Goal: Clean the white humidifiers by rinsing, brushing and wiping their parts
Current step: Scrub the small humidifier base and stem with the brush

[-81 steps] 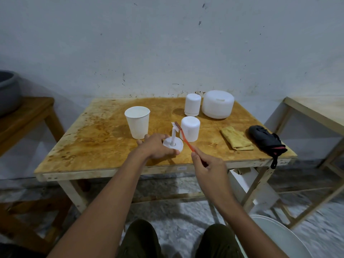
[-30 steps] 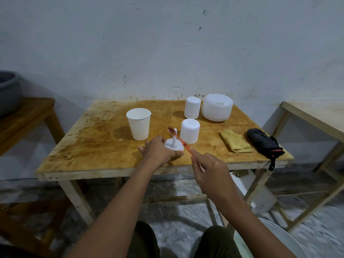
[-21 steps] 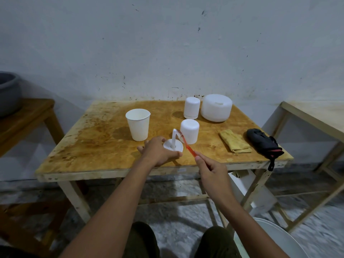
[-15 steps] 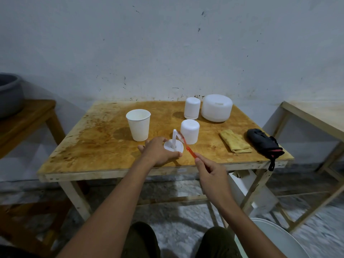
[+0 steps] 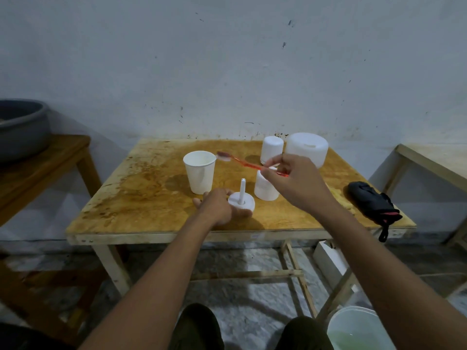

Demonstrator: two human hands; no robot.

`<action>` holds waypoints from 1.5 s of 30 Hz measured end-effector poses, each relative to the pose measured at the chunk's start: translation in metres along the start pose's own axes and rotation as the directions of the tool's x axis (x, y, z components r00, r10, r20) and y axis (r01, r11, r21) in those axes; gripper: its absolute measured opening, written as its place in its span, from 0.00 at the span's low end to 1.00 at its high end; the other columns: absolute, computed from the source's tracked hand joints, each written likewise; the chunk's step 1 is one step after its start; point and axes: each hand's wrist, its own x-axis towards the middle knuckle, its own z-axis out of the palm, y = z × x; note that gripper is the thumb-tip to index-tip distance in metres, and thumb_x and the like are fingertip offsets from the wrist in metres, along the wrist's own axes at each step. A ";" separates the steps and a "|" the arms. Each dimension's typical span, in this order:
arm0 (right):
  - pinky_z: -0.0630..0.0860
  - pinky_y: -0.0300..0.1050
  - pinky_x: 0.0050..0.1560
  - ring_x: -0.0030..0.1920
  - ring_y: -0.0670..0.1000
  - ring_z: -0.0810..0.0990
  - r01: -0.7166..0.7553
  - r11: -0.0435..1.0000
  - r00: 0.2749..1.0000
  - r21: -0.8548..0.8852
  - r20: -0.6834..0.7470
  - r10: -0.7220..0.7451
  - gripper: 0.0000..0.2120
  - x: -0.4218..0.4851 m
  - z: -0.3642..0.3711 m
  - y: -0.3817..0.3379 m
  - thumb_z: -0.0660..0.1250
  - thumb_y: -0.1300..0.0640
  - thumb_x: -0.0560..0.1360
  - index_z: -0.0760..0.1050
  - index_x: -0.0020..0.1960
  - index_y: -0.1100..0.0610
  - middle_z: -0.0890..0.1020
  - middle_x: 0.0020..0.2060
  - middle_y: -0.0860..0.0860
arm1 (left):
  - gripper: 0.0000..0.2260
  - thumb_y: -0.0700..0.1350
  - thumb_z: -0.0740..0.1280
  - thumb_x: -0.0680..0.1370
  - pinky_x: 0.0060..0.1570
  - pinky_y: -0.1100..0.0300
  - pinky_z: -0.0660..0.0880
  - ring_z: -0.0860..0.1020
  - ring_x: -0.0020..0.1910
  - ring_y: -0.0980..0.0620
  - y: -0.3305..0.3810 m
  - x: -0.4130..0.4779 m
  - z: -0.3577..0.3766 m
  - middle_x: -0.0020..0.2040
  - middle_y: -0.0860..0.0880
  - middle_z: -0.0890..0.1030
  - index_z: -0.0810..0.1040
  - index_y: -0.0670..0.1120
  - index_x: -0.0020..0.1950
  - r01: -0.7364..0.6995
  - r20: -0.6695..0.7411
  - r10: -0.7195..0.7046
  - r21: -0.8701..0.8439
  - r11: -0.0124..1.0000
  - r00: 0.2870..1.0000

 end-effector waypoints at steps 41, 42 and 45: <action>0.70 0.41 0.37 0.43 0.49 0.80 -0.231 0.971 0.973 -0.060 -0.030 0.229 0.11 0.019 0.050 0.040 0.59 0.50 0.81 0.79 0.54 0.52 0.82 0.42 0.48 | 0.32 0.67 0.71 0.69 0.60 0.47 0.58 0.68 0.67 0.43 -0.001 -0.006 -0.001 0.66 0.50 0.76 0.72 0.55 0.69 -0.050 -0.019 0.049 -0.026 0.998 0.999; 0.72 0.43 0.40 0.45 0.52 0.81 -0.288 0.952 0.954 -0.100 0.049 0.294 0.13 0.013 0.054 0.052 0.59 0.50 0.80 0.79 0.56 0.53 0.83 0.45 0.50 | 0.32 0.67 0.70 0.70 0.58 0.48 0.58 0.68 0.67 0.43 0.000 -0.006 -0.001 0.66 0.50 0.76 0.72 0.55 0.69 -0.056 -0.024 0.056 -0.019 0.998 0.998; 0.77 0.47 0.43 0.45 0.53 0.80 -0.352 0.927 0.917 -0.129 0.151 0.369 0.15 0.002 0.062 0.069 0.58 0.51 0.80 0.80 0.58 0.54 0.83 0.49 0.53 | 0.33 0.68 0.69 0.70 0.57 0.48 0.58 0.68 0.68 0.43 0.000 -0.007 0.000 0.68 0.51 0.75 0.71 0.54 0.70 -0.062 -0.028 0.062 0.012 0.998 0.998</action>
